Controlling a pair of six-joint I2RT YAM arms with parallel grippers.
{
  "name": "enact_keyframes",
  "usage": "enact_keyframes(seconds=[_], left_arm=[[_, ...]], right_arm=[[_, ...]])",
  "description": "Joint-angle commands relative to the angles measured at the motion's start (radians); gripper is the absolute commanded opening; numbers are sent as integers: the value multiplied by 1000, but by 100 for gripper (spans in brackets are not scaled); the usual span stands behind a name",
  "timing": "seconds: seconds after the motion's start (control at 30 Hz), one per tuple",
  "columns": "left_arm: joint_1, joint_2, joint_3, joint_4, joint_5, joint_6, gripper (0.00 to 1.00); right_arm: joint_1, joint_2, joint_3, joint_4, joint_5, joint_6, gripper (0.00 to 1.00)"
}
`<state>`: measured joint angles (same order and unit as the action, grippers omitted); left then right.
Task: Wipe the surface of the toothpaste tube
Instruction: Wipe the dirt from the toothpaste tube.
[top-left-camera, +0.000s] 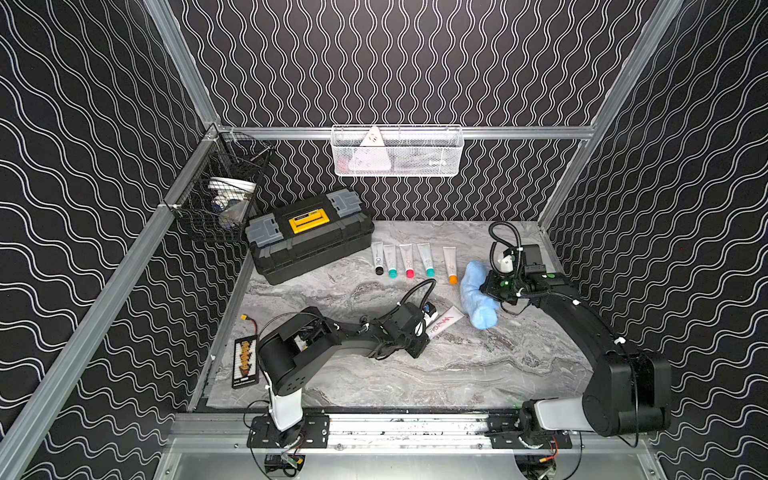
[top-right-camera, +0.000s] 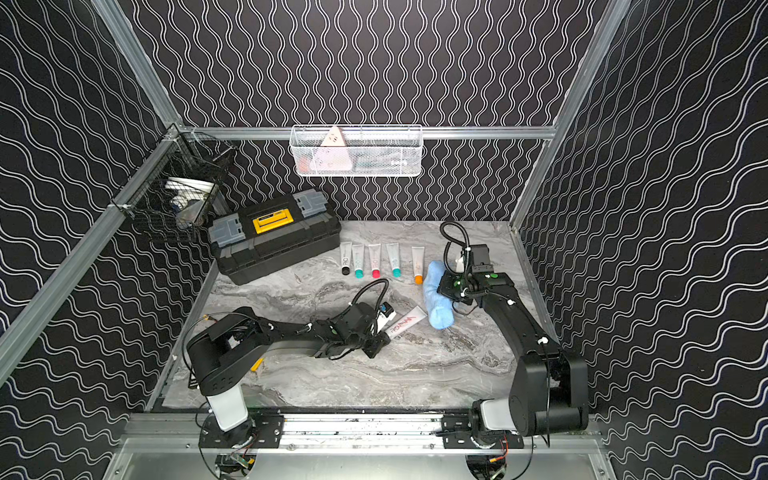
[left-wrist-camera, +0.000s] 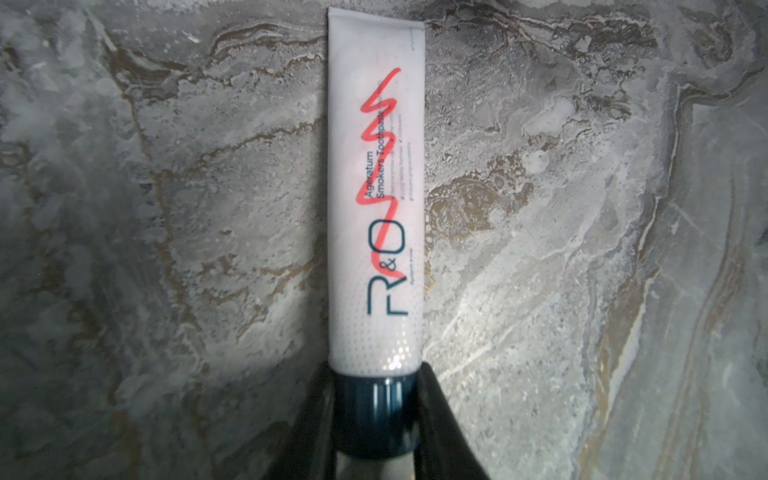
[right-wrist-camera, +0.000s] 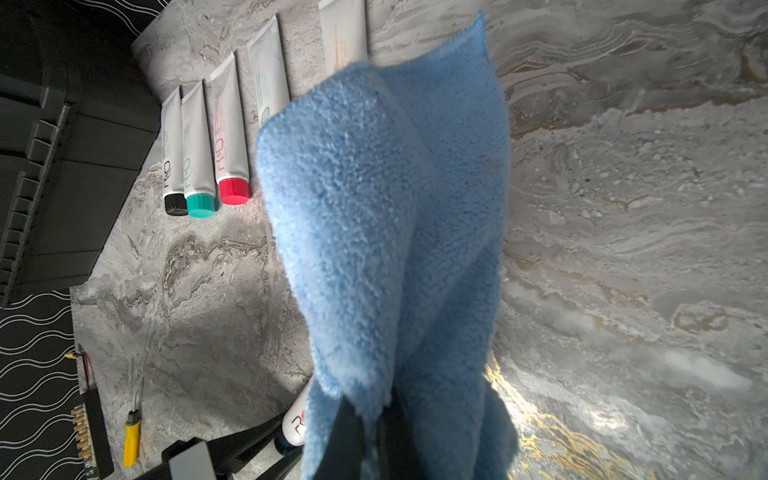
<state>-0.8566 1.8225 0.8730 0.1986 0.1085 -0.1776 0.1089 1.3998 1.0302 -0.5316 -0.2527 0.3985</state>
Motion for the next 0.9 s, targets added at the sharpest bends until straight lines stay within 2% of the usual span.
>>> enact_keyframes(seconds=[0.0,0.3,0.47,0.7,0.87], left_arm=[[2,-7,-3,-5,23,23,19],[2,-11,-1,-7,58,46,12],[2,-9,2,-14,69,46,12],[3,-11,-2,-10,80,46,11],[4,-15,-6,-2,89,44,10]], right_arm=[[7,5,-7,-12,1,-15,0],[110,29,-33,-43,148,-29,0],[133,76,-77,15,92,3,0],[147,178,-150,171,-96,59,0],[149,219,-187,237,-148,87,0]])
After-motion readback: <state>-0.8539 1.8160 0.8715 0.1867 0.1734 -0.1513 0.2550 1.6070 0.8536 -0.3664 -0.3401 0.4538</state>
